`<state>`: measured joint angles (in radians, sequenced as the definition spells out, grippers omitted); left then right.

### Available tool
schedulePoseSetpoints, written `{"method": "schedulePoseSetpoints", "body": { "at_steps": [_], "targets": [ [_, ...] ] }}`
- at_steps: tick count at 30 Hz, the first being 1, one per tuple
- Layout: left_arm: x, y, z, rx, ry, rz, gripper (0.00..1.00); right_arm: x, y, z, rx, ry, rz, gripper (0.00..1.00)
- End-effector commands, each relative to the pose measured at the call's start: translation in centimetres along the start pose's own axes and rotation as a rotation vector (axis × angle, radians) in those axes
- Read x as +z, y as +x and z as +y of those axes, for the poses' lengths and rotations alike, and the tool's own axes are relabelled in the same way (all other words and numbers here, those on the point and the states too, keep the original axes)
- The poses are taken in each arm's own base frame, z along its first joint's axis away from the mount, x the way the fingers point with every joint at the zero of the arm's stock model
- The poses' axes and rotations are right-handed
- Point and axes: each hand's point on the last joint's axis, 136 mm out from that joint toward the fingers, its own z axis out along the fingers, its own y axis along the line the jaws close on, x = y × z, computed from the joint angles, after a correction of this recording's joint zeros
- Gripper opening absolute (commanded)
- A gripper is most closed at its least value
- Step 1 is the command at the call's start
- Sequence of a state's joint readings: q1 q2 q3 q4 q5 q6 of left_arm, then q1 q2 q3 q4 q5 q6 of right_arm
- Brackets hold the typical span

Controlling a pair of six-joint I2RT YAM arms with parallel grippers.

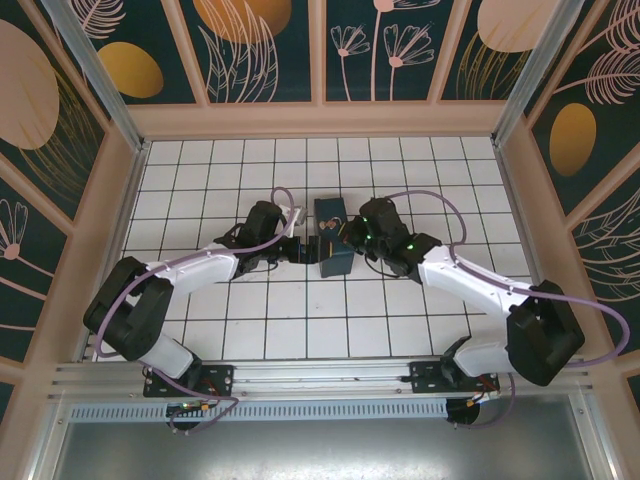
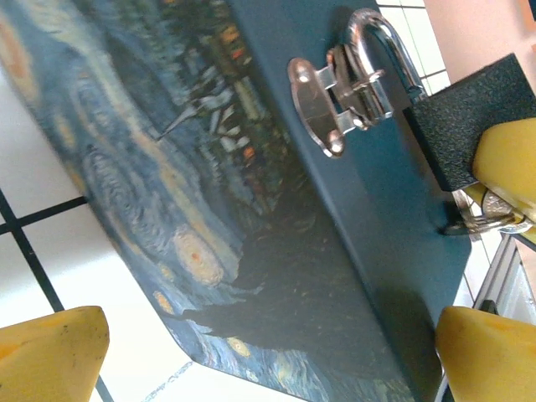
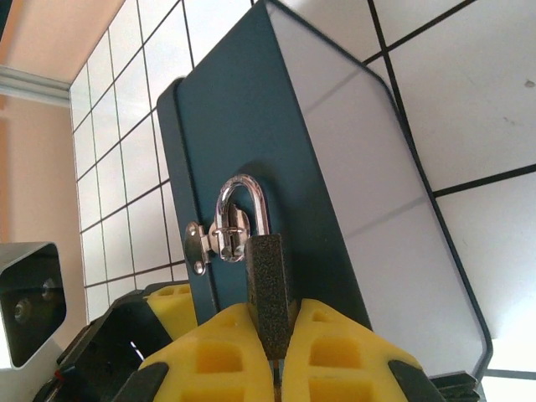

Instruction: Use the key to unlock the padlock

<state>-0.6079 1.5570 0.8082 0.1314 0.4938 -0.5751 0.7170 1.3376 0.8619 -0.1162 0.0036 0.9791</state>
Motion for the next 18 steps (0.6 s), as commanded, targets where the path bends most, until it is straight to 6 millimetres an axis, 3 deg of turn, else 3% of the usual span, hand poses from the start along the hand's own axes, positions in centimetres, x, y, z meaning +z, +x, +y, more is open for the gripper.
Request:
{"method": "schedulePoseSetpoints", "body": {
  "at_steps": [1, 7, 11, 15, 18],
  "targets": [
    [0.7, 2.8, 1.2, -0.005, -0.019, 0.104, 0.99, 0.2, -1.9, 0.7, -0.028, 0.001, -0.082, 0.00],
    [0.7, 3.2, 1.1, -0.009, -0.002, 0.114, 0.99, 0.0, -3.6, 1.7, 0.019, -0.082, -0.146, 0.00],
    [0.8, 3.4, 0.9, -0.014, 0.011, 0.119, 0.98, 0.9, -4.2, 2.8, -0.019, -0.104, -0.154, 0.00],
    [0.4, 2.8, 0.5, -0.016, 0.024, 0.105, 0.98, 2.0, -3.8, 3.3, -0.017, -0.124, -0.123, 0.00],
    [-0.8, 1.3, -0.2, -0.046, 0.074, 0.055, 0.98, 2.3, -3.8, 2.9, -0.046, -0.084, -0.104, 0.00]
  ]
}}
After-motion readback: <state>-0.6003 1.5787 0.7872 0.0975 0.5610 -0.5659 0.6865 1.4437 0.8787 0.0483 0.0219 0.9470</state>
